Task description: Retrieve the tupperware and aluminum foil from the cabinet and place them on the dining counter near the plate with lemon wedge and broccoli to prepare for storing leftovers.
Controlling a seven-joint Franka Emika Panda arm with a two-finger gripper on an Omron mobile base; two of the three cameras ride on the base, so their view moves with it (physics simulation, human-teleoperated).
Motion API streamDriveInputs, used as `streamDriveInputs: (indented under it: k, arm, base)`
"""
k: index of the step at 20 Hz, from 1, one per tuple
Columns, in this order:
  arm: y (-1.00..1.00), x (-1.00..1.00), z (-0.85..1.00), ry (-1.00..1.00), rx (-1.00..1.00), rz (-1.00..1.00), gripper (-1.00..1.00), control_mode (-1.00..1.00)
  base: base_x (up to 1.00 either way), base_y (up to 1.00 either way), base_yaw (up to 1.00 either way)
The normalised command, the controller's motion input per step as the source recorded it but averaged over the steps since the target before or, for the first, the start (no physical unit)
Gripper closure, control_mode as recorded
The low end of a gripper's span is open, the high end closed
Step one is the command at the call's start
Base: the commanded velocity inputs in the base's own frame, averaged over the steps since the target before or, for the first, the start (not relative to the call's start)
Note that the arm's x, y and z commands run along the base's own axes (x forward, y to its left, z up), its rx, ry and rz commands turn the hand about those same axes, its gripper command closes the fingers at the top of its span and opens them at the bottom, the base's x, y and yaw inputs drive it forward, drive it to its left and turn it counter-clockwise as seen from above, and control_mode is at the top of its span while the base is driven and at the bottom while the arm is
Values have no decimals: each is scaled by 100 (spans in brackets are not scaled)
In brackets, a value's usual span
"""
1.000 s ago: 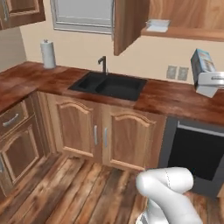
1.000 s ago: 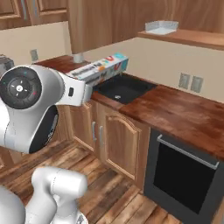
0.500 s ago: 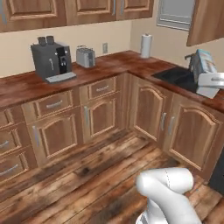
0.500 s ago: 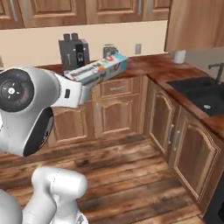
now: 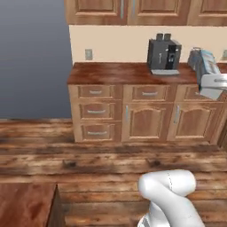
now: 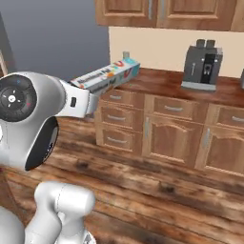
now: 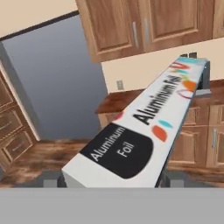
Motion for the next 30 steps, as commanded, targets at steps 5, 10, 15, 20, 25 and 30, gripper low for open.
streamDriveInputs:
  k: [5,10,15,20,25,30]
  arm:
    - [0,0,0,0,0,0,100,100]
    - [0,0,0,0,0,0,100,100]
    - [0,0,0,0,0,0,100,100]
    - [0,0,0,0,0,0,100,100]
    - [0,0,0,0,0,0,100,100]
    - [0,0,0,0,0,0,100,100]
  base:
    - [-8,13,97]
    - [17,3,88]
    - [1,-51,71]
    - [-7,-81,61]
    - [-1,-28,72]
    - [0,-23,78]
